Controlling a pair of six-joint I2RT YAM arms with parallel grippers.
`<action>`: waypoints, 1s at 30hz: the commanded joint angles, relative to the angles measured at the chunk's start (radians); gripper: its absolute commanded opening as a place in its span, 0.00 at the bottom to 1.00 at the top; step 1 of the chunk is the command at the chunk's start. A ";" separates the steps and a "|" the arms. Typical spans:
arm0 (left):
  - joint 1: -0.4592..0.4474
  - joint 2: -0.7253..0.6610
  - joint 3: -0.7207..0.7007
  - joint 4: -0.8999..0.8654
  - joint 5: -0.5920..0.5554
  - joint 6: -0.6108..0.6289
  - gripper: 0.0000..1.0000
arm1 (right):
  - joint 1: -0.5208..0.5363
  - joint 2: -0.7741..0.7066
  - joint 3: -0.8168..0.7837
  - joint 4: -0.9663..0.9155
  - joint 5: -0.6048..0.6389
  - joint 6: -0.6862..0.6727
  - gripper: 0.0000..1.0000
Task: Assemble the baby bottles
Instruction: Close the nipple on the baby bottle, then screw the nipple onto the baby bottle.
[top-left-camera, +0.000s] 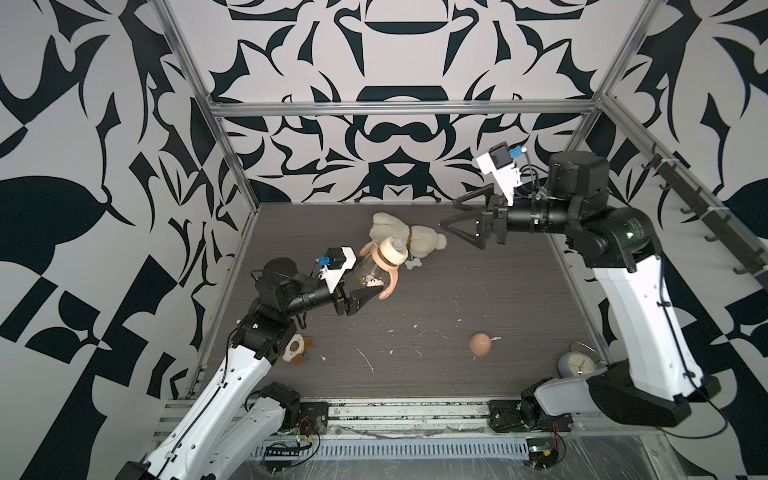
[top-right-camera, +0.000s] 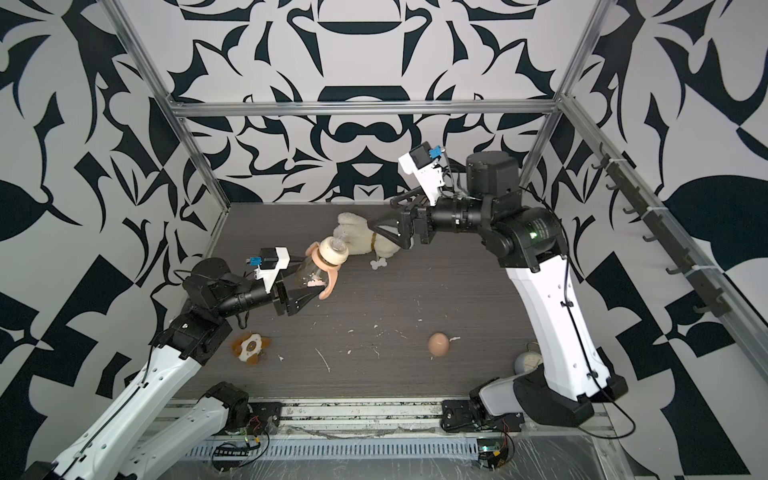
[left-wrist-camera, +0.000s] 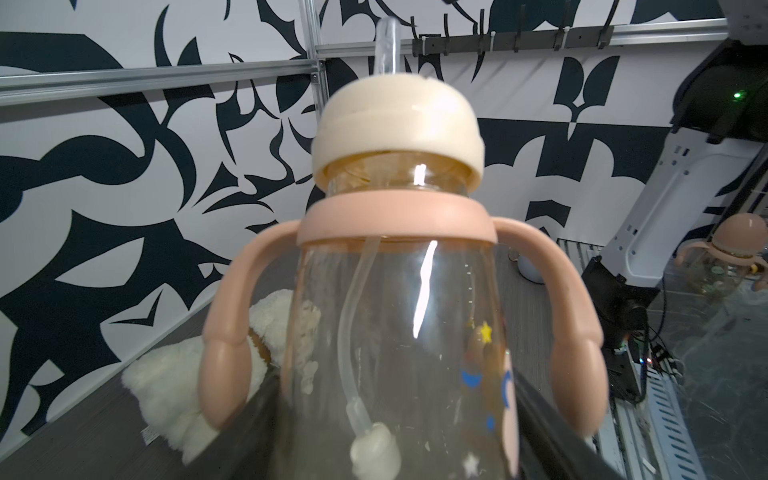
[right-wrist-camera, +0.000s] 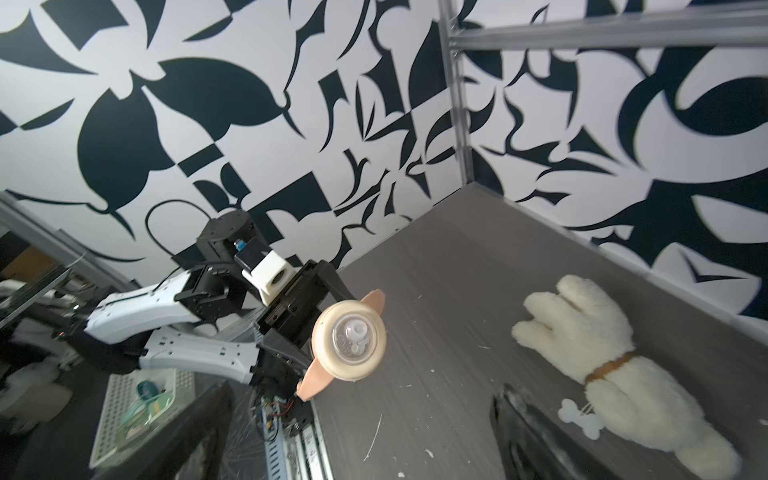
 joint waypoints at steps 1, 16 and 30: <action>0.002 -0.021 0.022 0.007 0.019 -0.011 0.00 | -0.003 -0.078 -0.166 0.143 -0.084 0.087 0.98; 0.001 0.117 0.141 0.200 0.000 -0.177 0.00 | 0.065 -0.166 -0.518 0.758 0.007 0.323 0.99; -0.047 0.074 0.157 -0.183 0.053 0.123 0.00 | 0.051 0.126 0.045 -0.005 -0.158 -0.063 0.99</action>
